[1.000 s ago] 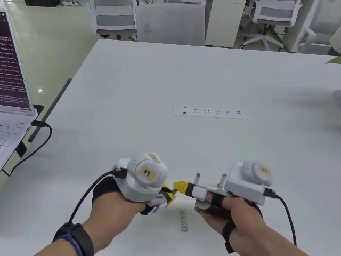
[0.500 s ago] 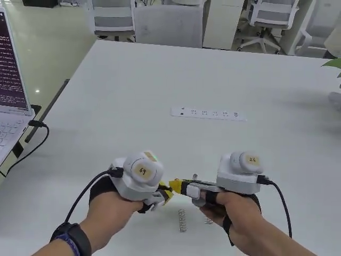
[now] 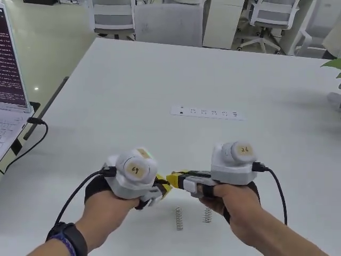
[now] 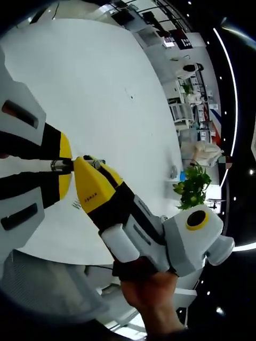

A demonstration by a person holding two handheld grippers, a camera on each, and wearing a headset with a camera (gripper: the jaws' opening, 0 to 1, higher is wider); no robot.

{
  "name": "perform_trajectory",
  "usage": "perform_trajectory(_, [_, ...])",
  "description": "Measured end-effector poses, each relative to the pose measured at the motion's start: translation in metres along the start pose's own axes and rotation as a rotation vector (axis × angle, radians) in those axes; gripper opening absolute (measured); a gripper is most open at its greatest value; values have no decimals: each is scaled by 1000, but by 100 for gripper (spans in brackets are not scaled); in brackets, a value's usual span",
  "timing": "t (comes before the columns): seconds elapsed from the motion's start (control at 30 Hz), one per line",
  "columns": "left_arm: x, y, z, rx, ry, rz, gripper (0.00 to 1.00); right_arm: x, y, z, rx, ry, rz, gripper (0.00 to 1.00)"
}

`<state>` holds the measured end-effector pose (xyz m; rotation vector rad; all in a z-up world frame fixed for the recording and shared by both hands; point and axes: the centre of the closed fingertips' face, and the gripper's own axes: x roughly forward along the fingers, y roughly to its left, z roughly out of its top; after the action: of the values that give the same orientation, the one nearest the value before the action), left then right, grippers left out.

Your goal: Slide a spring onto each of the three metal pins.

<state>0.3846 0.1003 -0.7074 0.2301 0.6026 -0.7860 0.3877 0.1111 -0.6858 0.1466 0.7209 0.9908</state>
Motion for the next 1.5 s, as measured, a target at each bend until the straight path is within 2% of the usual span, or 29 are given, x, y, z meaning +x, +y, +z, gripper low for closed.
perform_trajectory(0.33, [0, 8, 8, 0, -41, 8, 0, 3, -1, 10, -115, 38, -8, 6])
perform_trajectory(0.47, [2, 9, 8, 4, -44, 8, 0, 5, 0, 10, -155, 62, -13, 6])
perform_trajectory(0.77, [11, 21, 7, 4, -57, 26, 0, 16, -7, 12, -228, 111, -26, 5])
perform_trajectory(1.0, [16, 32, 3, 2, -62, 37, 0, 26, -13, 14, -238, 128, -29, 5])
perform_trajectory(1.5, [27, 56, -12, -24, -58, 46, 0, 54, -23, 12, -255, 164, -23, 5])
